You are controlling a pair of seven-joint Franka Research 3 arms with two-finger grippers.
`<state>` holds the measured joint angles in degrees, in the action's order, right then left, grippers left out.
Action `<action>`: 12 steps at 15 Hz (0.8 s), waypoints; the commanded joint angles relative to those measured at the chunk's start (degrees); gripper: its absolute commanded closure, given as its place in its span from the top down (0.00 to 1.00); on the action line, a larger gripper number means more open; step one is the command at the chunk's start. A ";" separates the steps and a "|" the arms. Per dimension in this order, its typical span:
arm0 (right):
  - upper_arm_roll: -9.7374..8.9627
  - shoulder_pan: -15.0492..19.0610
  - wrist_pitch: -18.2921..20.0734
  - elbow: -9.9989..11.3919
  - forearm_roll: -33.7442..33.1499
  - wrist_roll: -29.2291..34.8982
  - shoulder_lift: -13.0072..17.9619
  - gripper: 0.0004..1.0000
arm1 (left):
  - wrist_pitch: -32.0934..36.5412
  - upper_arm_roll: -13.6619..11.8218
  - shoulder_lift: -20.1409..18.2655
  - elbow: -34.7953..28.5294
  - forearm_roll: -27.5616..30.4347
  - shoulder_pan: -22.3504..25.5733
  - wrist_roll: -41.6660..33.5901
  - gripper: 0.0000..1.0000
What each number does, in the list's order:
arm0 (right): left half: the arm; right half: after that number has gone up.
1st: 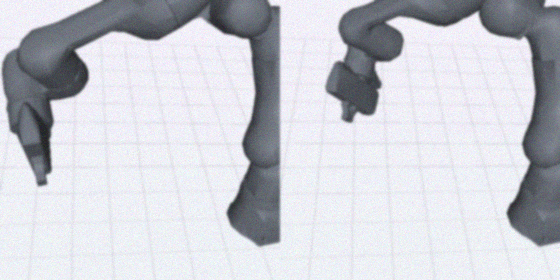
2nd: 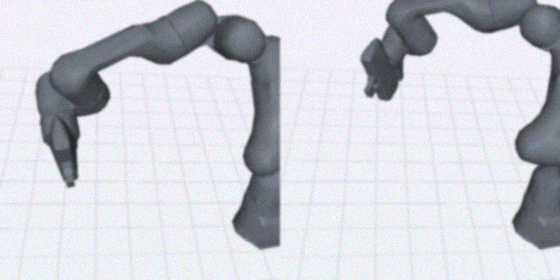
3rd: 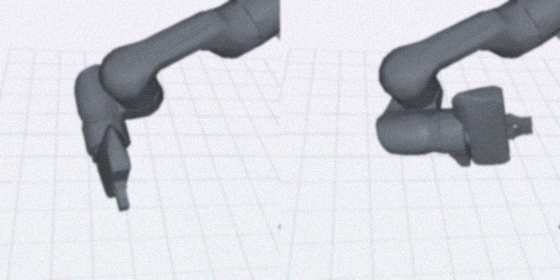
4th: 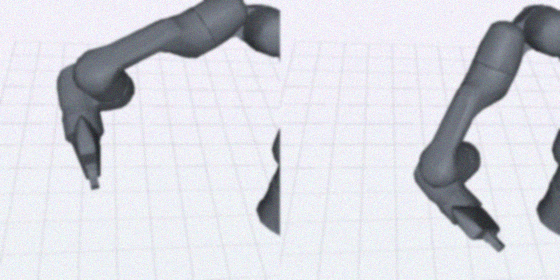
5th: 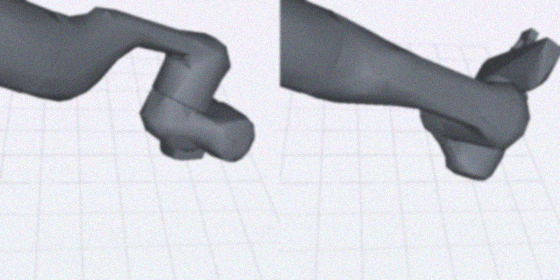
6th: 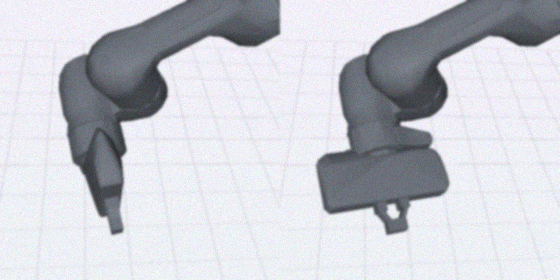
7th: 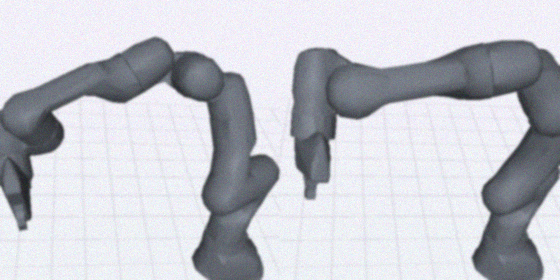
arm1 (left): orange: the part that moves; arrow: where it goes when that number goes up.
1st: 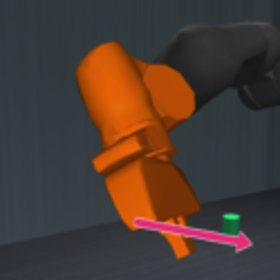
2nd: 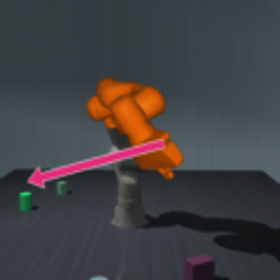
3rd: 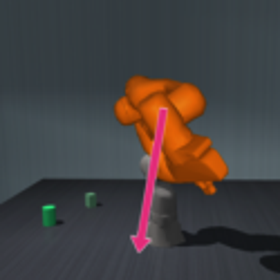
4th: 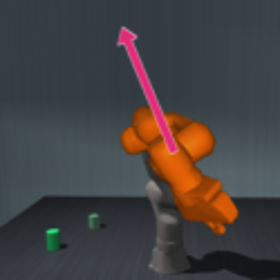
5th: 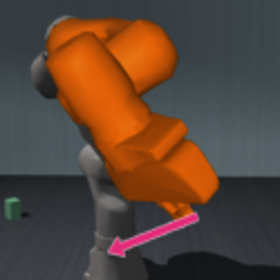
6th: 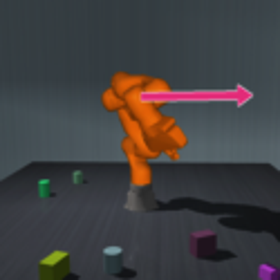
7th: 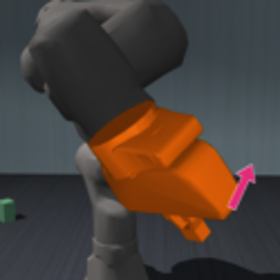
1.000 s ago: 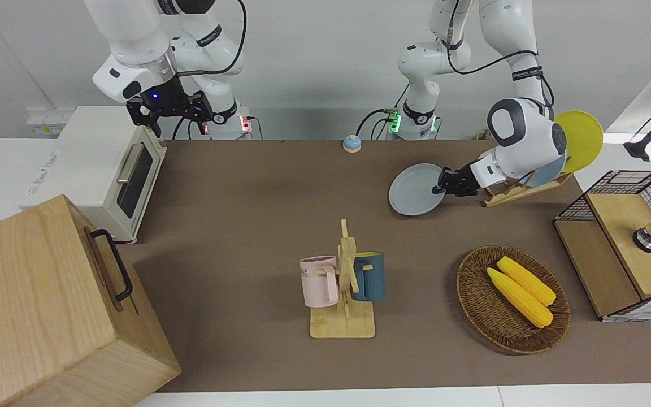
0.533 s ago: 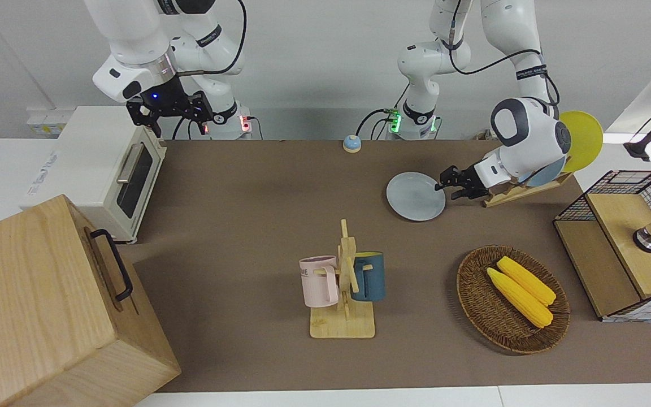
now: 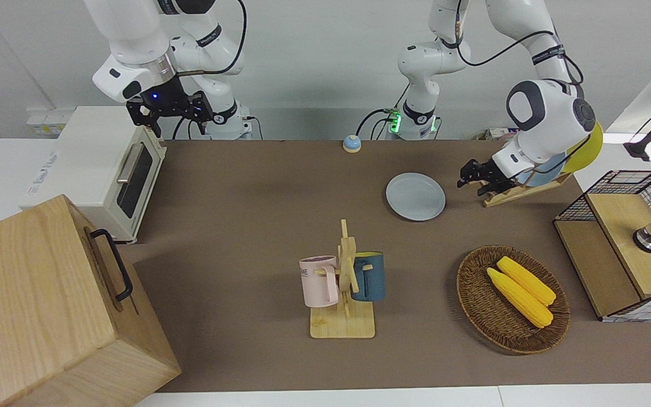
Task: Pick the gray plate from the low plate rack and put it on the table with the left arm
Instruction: 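Lower the gray plate flat onto the table and open the left gripper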
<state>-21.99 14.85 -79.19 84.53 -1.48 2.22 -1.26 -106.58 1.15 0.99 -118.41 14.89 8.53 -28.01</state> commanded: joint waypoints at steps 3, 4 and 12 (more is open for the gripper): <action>-1.21 1.32 0.62 -0.41 -0.37 0.68 0.12 0.98 | 11.75 1.31 -2.57 13.19 -9.17 -1.15 14.11 0.85; -1.13 1.32 0.62 -0.41 -0.37 0.68 0.12 0.98 | 12.18 1.66 -3.36 13.72 -10.13 -1.15 15.43 0.89; -1.21 1.32 0.62 -0.41 -0.37 0.68 0.12 0.98 | 17.63 4.29 -4.51 25.94 -15.40 -1.15 20.36 0.99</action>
<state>-21.99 14.85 -79.19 84.53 -1.48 2.22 -1.26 -91.07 4.51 -4.03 -95.64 2.13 7.80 -8.78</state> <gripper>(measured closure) 0.013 0.004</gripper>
